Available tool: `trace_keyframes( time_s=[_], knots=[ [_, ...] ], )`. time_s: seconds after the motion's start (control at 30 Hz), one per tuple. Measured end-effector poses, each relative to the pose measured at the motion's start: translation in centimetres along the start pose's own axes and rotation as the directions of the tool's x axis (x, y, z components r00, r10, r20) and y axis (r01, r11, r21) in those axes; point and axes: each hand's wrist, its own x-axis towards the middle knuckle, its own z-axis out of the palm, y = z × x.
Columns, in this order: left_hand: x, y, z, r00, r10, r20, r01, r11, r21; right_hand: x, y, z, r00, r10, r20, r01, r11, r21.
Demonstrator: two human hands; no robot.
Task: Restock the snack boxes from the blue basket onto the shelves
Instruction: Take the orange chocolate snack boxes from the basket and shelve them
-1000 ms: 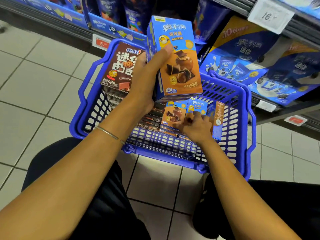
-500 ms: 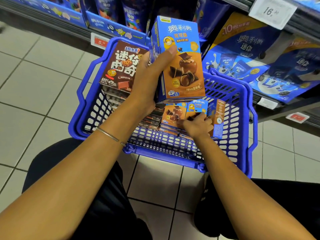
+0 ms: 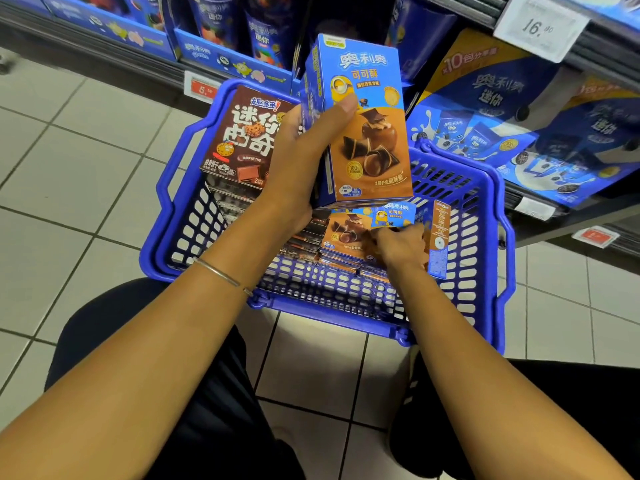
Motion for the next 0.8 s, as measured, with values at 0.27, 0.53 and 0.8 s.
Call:
trace_keyframes(
  time_s=[0.27, 0.53, 0.8],
  knots=[
    [0.1, -0.3, 0.2, 1.0, -0.009, 0.022, 0.009, 1.0, -0.004, 0.0, -1.2, -0.9, 0.997, -0.059, -0.05, 0.061, 0.997, 0.048],
    [0.1, -0.2, 0.3, 1.0, -0.006, 0.008, 0.006, 1.0, -0.009, -0.9, -0.2, -0.6, 0.95, -0.297, -0.095, 0.231, 0.874, -0.428],
    [0.0, -0.5, 0.2, 1.0, -0.016, 0.019, 0.016, 1.0, 0.008, -1.2, -0.5, -1.9, 0.914, -0.366, -0.172, 0.349, 0.929, -0.12]
  ],
)
